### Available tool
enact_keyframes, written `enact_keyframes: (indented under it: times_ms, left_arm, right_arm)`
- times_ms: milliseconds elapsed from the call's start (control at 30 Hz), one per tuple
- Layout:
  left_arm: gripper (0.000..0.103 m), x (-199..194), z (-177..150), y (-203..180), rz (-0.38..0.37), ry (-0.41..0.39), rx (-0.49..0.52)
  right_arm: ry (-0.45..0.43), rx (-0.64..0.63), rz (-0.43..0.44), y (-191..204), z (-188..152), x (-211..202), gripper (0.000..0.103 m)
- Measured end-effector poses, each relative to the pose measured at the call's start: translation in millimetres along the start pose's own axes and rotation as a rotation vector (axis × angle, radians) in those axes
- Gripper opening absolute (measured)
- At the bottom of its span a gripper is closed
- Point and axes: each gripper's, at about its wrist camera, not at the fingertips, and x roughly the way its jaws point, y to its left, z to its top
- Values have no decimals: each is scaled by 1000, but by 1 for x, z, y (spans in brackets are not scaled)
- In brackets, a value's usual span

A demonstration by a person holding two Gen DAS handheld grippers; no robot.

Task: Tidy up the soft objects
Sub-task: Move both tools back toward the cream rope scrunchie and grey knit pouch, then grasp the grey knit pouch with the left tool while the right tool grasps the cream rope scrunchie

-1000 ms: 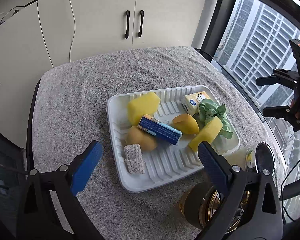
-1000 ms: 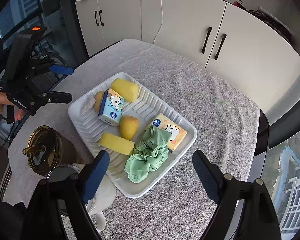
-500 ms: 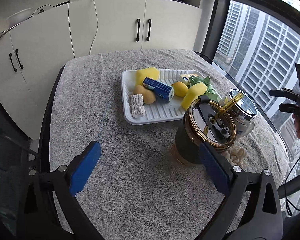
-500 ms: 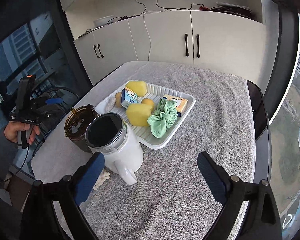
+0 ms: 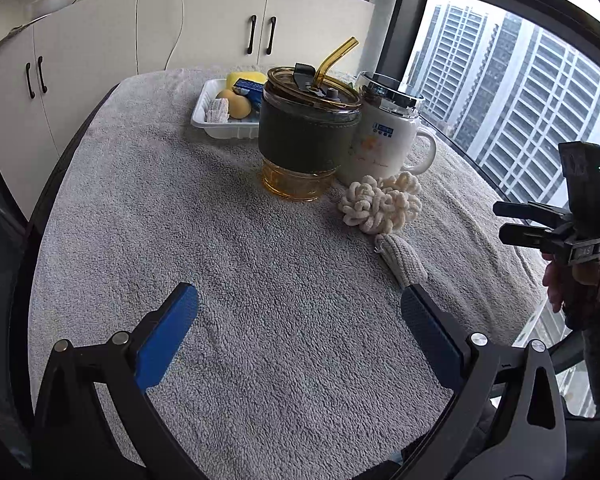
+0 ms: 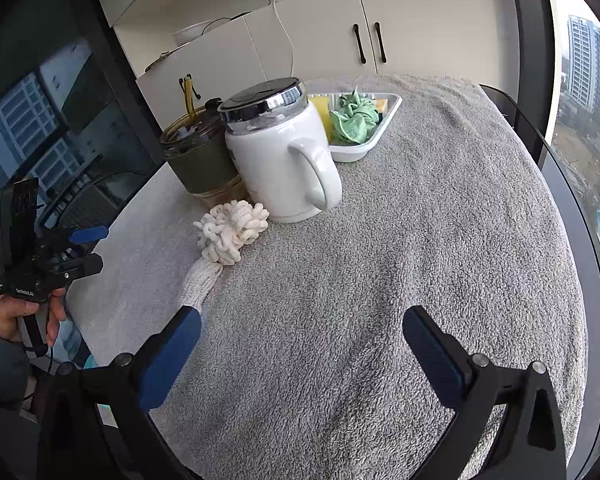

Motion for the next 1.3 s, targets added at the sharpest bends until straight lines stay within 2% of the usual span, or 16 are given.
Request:
enact_keyframes:
  times_ms: [133, 333, 400, 700, 900, 1200, 1233, 1267, 1300]
  left_arm:
    - [103, -4, -18, -9, 0, -41, -87]
    - [103, 10, -35, -41, 11, -26, -65]
    - [103, 14, -34, -48, 31, -32, -47]
    - [103, 44, -20, -68, 30, -22, -5]
    - [103, 69, -5, -80, 42, -11, 27]
    - [101, 96, 7, -81, 90, 34, 4]
    - [100, 99, 7, -82, 101, 48, 12]
    - [91, 102, 8, -82, 106, 67, 19]
    - [88, 103, 8, -83, 122, 66, 26]
  right_arm:
    - [-67, 44, -5, 11, -7, -7, 103]
    - [-41, 24, -14, 35, -10, 8, 103]
    - [-38, 28, -16, 39, -7, 13, 103]
    - [-9, 27, 0, 41, 20, 39, 103]
    - [40, 19, 31, 43, 37, 66, 103]
    - [108, 12, 51, 47, 50, 101, 85]
    - [115, 18, 56, 47, 51, 105, 83]
    - [123, 23, 62, 47, 51, 108, 83]
    - [128, 24, 64, 48, 52, 110, 83]
